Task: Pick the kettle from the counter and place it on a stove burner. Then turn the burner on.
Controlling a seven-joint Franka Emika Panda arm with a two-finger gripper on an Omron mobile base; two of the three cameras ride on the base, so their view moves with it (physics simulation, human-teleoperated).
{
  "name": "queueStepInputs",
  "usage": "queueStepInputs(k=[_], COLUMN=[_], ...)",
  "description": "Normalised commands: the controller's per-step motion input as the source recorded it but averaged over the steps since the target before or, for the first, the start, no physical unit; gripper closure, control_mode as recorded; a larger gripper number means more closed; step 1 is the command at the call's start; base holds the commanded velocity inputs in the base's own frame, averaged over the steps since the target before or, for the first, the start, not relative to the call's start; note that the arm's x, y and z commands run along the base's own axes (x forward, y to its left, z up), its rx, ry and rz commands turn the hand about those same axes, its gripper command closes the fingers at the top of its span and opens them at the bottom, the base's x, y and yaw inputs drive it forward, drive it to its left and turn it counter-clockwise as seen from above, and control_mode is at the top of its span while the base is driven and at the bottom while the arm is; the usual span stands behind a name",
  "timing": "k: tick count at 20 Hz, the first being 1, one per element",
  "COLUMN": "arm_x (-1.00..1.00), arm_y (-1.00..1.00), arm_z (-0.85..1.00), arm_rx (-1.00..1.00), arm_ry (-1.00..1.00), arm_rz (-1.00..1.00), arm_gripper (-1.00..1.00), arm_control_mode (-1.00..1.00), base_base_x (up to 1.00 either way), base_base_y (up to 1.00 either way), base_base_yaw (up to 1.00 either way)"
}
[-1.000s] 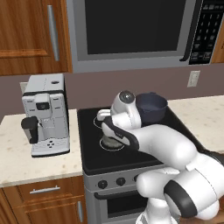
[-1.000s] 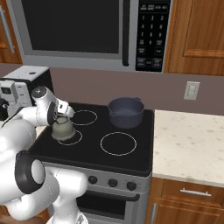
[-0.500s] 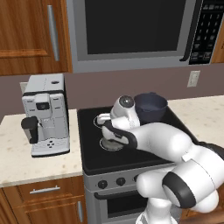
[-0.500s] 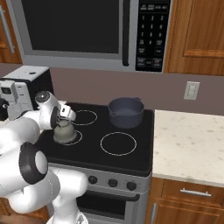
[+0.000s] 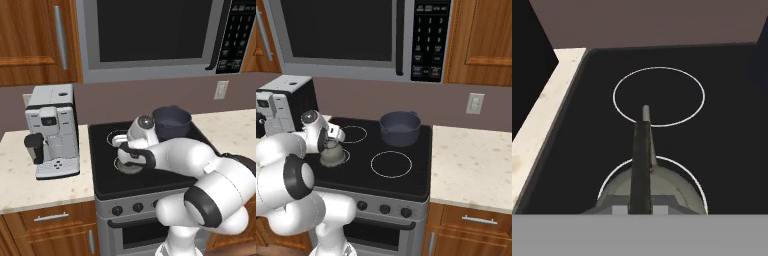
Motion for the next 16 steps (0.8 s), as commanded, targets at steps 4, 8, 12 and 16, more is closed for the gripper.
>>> queueStepInputs(k=[4,8,12,16], arm_x=[0.19,0.29,0.24,0.25], arm_y=[-0.14,-0.04,0.0,0.0], arm_z=[-0.05,0.0,0.0,0.0], arm_rx=[0.0,0.0,0.0,0.01], arm_ry=[-0.05,-0.01,0.0,0.0], arm_rz=[0.01,0.0,0.0,0.0], arm_gripper=[1.0,1.0,1.0,1.0], arm_control_mode=[-1.0,-1.0,-1.0,-1.0], base_base_x=[0.0,0.0,0.0,0.0], base_base_y=[0.0,0.0,0.0,0.0], base_base_yaw=[0.0,0.0,0.0,0.0])
